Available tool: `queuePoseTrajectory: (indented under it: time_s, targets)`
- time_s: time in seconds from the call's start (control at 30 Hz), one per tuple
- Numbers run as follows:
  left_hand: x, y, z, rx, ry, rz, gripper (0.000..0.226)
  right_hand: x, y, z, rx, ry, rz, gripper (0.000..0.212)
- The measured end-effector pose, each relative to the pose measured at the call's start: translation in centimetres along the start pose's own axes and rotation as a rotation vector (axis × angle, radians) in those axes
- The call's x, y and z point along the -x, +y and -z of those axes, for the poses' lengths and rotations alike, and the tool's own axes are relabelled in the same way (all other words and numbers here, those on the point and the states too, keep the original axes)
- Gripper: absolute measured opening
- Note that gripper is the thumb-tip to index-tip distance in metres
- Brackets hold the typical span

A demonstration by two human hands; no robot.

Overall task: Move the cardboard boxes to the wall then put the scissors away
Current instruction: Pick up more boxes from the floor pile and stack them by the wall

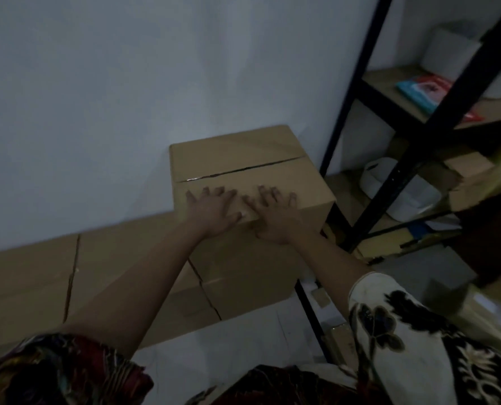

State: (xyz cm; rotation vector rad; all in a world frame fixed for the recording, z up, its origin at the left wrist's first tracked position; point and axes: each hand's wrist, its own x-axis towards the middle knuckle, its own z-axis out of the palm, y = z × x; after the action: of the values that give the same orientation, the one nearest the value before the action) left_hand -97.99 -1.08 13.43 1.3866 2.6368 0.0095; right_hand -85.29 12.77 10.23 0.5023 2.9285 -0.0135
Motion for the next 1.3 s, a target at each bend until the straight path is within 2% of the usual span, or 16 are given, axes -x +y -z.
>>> queuePoseTrajectory:
  time_s: [0.13, 0.23, 0.37, 0.5, 0.7, 0.93, 1.07, 1.3]
  targets:
    - [-0.4, 2.5, -0.5, 0.092, 0.1, -0.142, 0.066, 4.4, -0.5, -1.5, -0.132, 0.161, -0.097, 0.081]
    - [-0.5, 5.2, -0.7, 0.119, 0.125, -0.263, 0.065, 8.6, 0.2, -2.6, -0.209, 0.228, -0.305, 0.072]
    - [1.6, 10.0, -1.8, 0.077, 0.089, -0.521, 0.064, 15.8, 0.2, -4.7, -0.329, 0.289, -0.634, 0.07]
    - [5.4, 14.8, -3.7, 0.088, -0.037, -0.745, 0.066, 23.6, -2.4, -6.0, -0.316, 0.306, -0.929, 0.074]
    - [13.4, 19.0, -6.6, 0.114, -0.129, -0.981, 0.065, 32.4, -7.8, -7.7, -0.31, 0.263, -1.181, 0.077]
    - [21.7, 19.2, -10.0, 0.097, -0.219, -1.101, 0.065, 38.7, -15.8, -11.7, -0.407, 0.211, -1.378, 0.081]
    - [25.1, 19.7, -11.5, 0.013, -0.26, -1.166, 0.064, 41.4, -19.2, -13.2, -0.455, 0.258, -1.466, 0.083]
    - [29.4, 23.8, -12.9, -0.004, -0.323, -1.219, 0.067, 47.4, -20.0, -14.7, -0.482, 0.203, -1.549, 0.083]
